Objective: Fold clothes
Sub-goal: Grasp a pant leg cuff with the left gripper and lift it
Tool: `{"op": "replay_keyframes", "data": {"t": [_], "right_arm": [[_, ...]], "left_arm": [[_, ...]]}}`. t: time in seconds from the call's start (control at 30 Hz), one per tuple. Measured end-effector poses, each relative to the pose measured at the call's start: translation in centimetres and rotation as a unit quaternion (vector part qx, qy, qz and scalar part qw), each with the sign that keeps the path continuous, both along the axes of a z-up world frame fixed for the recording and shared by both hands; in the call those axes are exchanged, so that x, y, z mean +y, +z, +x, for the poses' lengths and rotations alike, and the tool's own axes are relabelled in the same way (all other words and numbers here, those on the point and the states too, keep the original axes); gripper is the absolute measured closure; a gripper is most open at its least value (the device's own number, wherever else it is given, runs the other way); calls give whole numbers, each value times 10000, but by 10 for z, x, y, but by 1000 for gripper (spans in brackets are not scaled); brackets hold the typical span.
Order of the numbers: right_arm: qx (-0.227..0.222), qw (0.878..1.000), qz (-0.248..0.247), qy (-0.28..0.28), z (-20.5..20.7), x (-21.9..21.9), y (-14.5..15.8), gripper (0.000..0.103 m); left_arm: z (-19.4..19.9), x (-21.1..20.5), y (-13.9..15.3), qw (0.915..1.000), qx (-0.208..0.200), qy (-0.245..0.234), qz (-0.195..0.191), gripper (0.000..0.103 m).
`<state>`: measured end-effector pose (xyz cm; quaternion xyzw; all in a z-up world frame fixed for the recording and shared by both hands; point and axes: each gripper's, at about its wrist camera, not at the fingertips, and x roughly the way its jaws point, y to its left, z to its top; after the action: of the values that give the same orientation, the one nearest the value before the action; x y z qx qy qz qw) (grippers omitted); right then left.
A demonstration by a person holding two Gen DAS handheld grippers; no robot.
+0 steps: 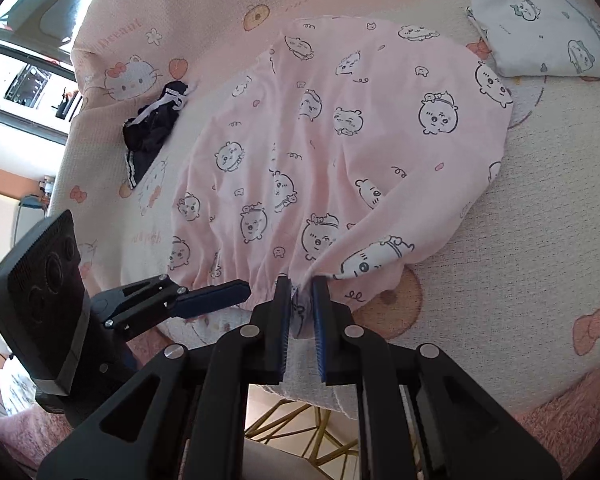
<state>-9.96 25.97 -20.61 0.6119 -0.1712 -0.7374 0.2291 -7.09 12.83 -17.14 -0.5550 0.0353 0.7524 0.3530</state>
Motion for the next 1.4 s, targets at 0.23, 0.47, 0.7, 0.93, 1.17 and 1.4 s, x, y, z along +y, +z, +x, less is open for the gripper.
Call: {"op": "replay_keyframes", "data": {"t": [0.23, 0.47, 0.7, 0.93, 1.17, 1.4], "right_arm": [[112, 9997, -182, -96, -4, 10, 10, 93], [-17, 9959, -116, -902, 5, 36, 5, 63], [-136, 9987, 417, 240, 18, -50, -16, 53], [87, 9945, 666, 804, 24, -161, -29, 42], [164, 9912, 977, 883, 39, -185, -36, 40], [-93, 9964, 364, 754, 33, -196, -50, 26]], "left_arm": [[-4, 40, -8, 9995, 116, -275, -131, 56], [-24, -5, -6, 9976, 118, 658, -168, 95], [-41, -133, 36, 9633, 111, 2474, 1033, 95], [-33, -188, 59, 9460, 406, 3043, 1039, 95], [-31, -209, 75, 9375, 566, 3245, 1120, 95], [-30, -197, 94, 9317, 675, 3261, 1453, 95]]}}
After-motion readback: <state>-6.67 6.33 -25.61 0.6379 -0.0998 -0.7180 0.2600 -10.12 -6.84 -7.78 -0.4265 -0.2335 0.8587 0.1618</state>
